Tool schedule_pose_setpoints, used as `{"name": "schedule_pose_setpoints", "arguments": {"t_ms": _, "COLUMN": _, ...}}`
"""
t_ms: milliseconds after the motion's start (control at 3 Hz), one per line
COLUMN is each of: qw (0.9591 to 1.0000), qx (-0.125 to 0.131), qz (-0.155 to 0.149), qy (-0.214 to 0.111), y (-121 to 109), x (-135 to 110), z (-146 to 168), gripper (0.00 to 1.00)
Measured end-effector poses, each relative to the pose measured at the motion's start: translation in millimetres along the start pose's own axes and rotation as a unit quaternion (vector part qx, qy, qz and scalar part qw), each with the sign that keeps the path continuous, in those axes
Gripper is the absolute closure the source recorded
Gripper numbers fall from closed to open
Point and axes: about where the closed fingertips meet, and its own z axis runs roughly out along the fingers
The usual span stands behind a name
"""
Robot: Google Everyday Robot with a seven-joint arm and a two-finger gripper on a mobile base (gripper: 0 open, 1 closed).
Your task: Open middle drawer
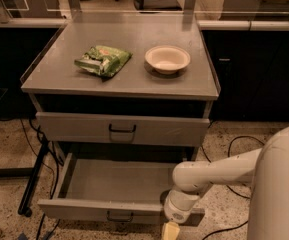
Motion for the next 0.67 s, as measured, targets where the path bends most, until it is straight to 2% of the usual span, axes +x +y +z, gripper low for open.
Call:
{"name": "schedule_pose_setpoints", "arguments": {"t_ms": 333, "qw": 0.9998, "qx": -0.008, "qz": 0.017, "qy": 0.009, "y": 22.2, "x": 11.5, "z": -4.0, "gripper": 0.00}}
{"name": "schedule_pose_setpoints", "arguments": {"t_ms": 667, "qw": 0.9993, "qx": -0.010, "qz": 0.037, "qy": 0.007, "y": 54.1, "x": 24.7, "z": -14.3, "gripper": 0.00}}
